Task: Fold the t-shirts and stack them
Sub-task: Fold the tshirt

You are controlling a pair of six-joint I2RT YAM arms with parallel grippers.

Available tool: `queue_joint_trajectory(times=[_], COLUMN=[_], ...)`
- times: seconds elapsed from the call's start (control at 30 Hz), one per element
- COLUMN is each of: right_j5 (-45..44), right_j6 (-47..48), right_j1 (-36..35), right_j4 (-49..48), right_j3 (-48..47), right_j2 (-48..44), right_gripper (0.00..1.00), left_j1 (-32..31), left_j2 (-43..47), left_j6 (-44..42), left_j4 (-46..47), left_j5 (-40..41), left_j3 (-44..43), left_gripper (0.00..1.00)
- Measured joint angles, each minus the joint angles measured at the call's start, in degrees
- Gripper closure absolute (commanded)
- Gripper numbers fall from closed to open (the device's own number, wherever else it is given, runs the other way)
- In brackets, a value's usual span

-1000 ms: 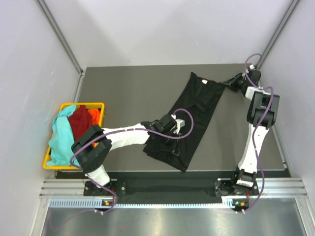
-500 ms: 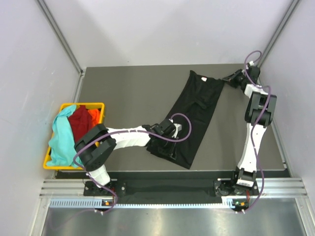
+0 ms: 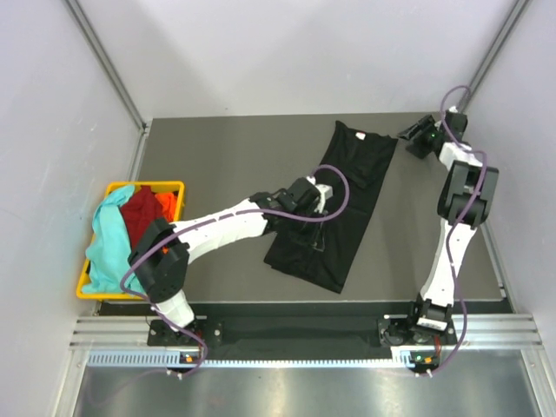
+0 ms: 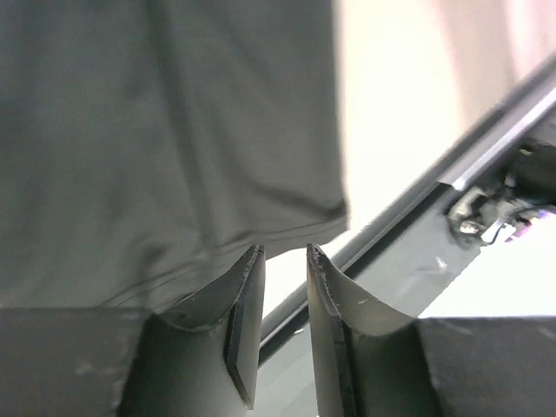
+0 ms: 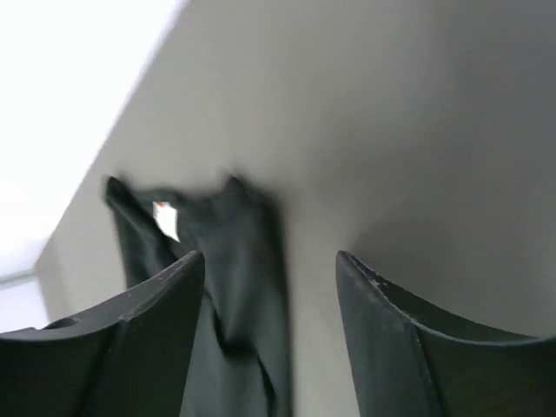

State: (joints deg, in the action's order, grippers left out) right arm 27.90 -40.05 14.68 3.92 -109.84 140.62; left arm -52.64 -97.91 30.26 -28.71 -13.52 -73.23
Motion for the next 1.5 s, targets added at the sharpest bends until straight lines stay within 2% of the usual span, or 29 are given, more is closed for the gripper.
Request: queue_joint_trajectory(times=[0.13, 0.27, 0.37, 0.47, 0.6, 0.63, 0.73, 0.83, 0.87, 0.97, 1.0, 1.03, 1.3, 1.43, 1.47, 1.5], right_j5=[-5.7, -10.4, -12.7, -13.5, -14.8, -15.0, -15.7, -16.3, -17.0, -18.3, -18.4, -19.0, -24.4, -26.6, -27.3, -27.9], right_j6=[1.5, 2.6, 3.5, 4.2, 4.2, 3.9, 2.0, -0.9, -2.1, -5.7, -6.8, -7.7, -13.5, -15.5, -15.8, -16.5], right_j1=[1.5, 1.9, 0.3, -3.2, -10.5, -13.0, -22.0, -31.0, -34.1, -43.1, -46.0, -48.7, -61.2, -64.8, -65.2, -65.4], right_j4=[9.6, 16.3, 20.1, 22.7, 26.0, 26.7, 28.3, 28.2, 27.7, 25.4, 24.9, 24.8, 24.0, 24.7, 25.2, 25.6], right_j3=[9.0, 22.1, 33.8, 46.2, 58.1, 60.4, 65.0, 67.3, 68.1, 70.4, 70.9, 71.3, 73.5, 75.0, 75.3, 75.6], right_j2=[-9.9, -24.2, -36.4, -48.0, -58.2, -60.2, -65.7, -69.7, -70.7, -71.8, -71.4, -70.8, -66.6, -66.3, -66.4, -66.4], right_gripper=[0.35, 0.37, 0.39, 0.41, 0.47, 0.53, 0.64, 0.7, 0.72, 0.77, 0.79, 0.8, 0.83, 0.83, 0.83, 0.83], left_j1=[5.1, 15.8, 21.9, 23.3, 22.4, 22.3, 22.2, 22.1, 22.1, 21.7, 21.3, 20.7, 13.2, 11.4, 11.4, 11.4], left_j2=[2.5, 3.5, 3.4, 2.9, 2.7, 2.7, 2.2, 1.2, 1.1, 1.5, 1.9, 2.5, 9.8, 12.9, 13.8, 14.7], left_j6=[-2.8, -4.9, -5.8, -7.3, -7.9, -7.8, -7.5, -6.9, -6.6, -5.4, -4.9, -4.3, 1.3, 4.4, 5.0, 5.5], left_j4=[-4.6, -5.2, -6.7, -8.2, -8.1, -7.9, -7.6, -6.8, -6.6, -4.9, -4.1, -3.6, -1.2, -1.4, -1.8, -2.2], left_j5=[0.6, -3.8, -3.8, -3.1, -3.1, -3.1, -2.9, -2.9, -3.1, -4.3, -4.6, -4.6, -1.5, 1.2, 1.9, 2.5], left_j3=[0.3, 2.5, 4.0, 4.9, 8.7, 10.2, 13.7, 16.4, 17.0, 18.9, 19.6, 20.3, 25.9, 28.4, 28.7, 28.8], left_gripper=[0.6, 0.58, 0.58, 0.57, 0.57, 0.57, 0.57, 0.63, 0.72, 0.88, 0.97, 1.0, 1.0, 0.83, 0.73, 0.69])
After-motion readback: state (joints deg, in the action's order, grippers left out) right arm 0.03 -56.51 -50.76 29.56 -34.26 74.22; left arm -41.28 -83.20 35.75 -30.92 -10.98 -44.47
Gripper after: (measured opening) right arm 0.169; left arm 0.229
